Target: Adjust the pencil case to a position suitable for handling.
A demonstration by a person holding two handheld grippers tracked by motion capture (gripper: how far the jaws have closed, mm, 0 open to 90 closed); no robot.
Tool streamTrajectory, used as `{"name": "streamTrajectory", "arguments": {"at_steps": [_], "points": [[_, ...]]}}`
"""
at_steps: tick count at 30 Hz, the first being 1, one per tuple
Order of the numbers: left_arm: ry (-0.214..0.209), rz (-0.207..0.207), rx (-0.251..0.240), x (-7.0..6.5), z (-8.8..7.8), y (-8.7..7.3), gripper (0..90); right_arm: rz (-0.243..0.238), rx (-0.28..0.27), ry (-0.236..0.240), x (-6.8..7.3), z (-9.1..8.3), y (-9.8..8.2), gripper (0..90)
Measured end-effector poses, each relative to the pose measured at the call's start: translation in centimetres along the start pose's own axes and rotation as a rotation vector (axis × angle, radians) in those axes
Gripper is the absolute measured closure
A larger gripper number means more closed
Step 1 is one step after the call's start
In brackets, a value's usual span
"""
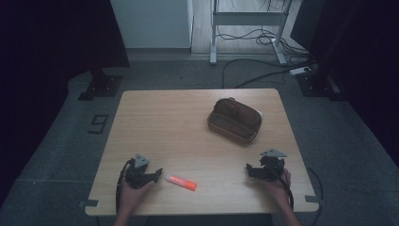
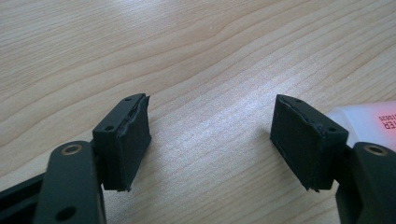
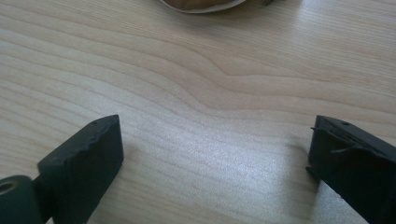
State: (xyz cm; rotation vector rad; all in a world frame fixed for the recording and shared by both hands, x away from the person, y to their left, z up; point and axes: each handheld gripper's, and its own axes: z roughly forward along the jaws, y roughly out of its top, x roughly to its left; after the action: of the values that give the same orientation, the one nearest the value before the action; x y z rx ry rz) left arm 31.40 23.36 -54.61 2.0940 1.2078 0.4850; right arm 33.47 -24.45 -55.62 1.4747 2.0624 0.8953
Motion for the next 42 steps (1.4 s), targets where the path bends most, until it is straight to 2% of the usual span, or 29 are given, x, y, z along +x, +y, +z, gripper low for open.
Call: {"name": "streamTrajectory", "arguments": {"at_steps": [20, 34, 39, 42], "points": [[-0.002, 0.001, 0.0, 0.0, 0.0, 0.0, 28.0, 0.019, -0.023, -0.014, 0.1, -0.5, -0.3, 12.8], [-0.001, 0.001, 0.0, 0.0, 0.0, 0.0, 28.0, 0.029, -0.028, -0.022, 0.1, -0.7, -0.4, 15.9], [-0.001, 0.001, 0.0, 0.0, 0.0, 0.0, 28.0, 0.036, -0.053, -0.017, 0.1, -1.2, -0.2, 17.1], [-0.002, 0.0, 0.0, 0.0, 0.0, 0.0, 28.0, 0.053, -0.095, 0.001, -0.2, -1.9, 0.2, 18.6]]}}
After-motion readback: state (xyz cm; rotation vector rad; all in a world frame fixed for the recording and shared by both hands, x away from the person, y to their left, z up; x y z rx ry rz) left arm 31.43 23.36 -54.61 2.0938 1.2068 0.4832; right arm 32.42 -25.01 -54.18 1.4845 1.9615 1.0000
